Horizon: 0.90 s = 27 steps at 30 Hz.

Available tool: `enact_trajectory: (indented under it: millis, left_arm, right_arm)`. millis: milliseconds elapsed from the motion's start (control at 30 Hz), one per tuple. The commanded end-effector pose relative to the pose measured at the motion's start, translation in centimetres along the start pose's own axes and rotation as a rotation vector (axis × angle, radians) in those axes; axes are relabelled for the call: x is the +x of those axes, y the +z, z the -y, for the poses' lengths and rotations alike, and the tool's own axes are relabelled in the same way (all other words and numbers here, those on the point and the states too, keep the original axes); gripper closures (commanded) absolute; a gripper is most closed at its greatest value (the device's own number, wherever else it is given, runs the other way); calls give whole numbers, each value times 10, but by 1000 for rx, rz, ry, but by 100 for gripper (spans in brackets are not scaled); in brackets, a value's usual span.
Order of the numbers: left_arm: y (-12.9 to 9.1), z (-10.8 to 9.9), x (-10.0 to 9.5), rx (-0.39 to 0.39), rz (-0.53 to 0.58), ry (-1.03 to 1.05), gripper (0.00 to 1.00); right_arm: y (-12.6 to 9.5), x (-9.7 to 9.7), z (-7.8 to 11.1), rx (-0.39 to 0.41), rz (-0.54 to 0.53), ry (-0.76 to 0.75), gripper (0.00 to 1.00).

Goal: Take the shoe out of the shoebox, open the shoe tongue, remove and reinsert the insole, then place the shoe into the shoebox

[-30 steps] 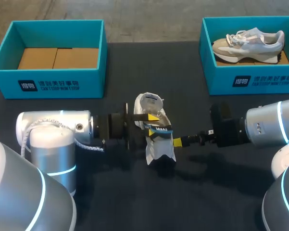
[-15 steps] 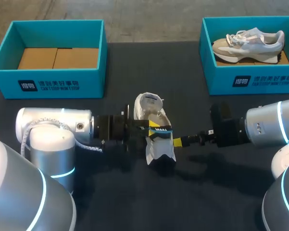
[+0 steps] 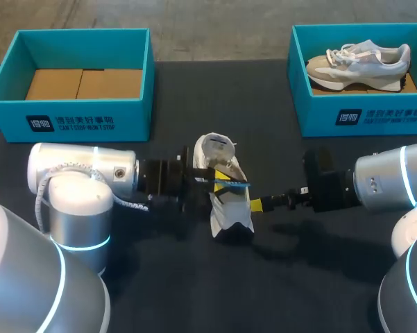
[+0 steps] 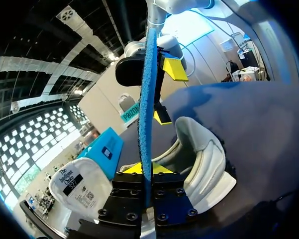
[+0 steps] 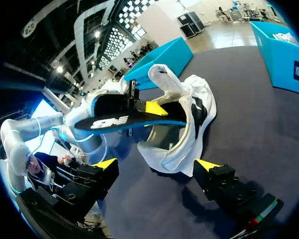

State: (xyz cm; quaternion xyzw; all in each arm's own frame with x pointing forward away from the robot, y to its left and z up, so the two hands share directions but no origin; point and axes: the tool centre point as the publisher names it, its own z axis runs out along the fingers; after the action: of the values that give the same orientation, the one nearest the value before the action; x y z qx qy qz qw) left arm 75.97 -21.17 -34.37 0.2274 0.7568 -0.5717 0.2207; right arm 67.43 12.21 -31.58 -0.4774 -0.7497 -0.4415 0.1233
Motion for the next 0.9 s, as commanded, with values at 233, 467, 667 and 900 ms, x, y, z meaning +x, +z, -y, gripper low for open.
enact_trajectory:
  millis: [233,467,667,900]
  left_arm:
    - [-1,3,3,-42,6,-11,100]
    - [-1,18,0,-9,20,-4,67]
    - [2,25,1,9,10,1,78]
    - [4,26,5,2,-19,2,100]
  right_arm:
    - [3,2,-1,3,9,2,0]
    - [3,2,-1,3,9,2,0]
    - [3,2,-1,3,9,2,0]
    - [3,2,-1,3,9,2,0]
